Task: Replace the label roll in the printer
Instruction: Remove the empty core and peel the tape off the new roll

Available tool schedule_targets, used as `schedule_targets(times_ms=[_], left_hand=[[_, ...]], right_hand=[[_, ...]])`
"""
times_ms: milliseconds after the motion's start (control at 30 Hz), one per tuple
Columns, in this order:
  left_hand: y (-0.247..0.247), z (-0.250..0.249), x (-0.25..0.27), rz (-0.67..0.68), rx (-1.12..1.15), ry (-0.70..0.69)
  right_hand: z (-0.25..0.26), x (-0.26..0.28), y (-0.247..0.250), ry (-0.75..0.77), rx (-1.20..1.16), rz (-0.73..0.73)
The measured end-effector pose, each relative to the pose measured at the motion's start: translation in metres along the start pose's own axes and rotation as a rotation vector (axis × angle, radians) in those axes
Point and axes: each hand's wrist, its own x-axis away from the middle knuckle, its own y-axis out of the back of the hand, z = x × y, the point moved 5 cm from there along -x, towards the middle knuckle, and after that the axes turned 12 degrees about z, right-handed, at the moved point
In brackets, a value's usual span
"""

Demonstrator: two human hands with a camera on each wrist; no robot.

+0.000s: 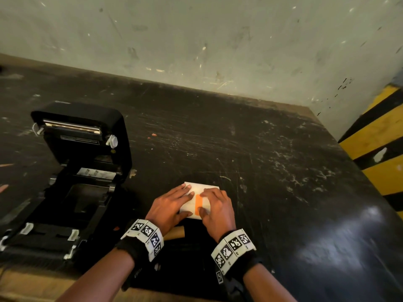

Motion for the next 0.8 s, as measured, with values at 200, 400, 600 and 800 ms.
schedule_targets(times_ms=[200, 400, 600, 800], left_hand=[[0.001, 0.000, 0.000, -0.010, 0.008, 0.007], [0.001, 0.000, 0.001, -0.009, 0.010, 0.013], [0.004, -0.002, 0.000, -0.005, -0.050, -0.002], [0.004, -0.006, 0.002, -0.011, -0.052, 0.005]], right_hand=[[0.000, -0.001, -0.001, 0.032, 0.079, 0.041], [0.000, -0.004, 0.001, 0.034, 0.088, 0.056], [0.001, -0.010, 0.008, 0.017, 0.087, 0.092], [0.003, -0.012, 0.012, -0.015, 0.080, 0.151]])
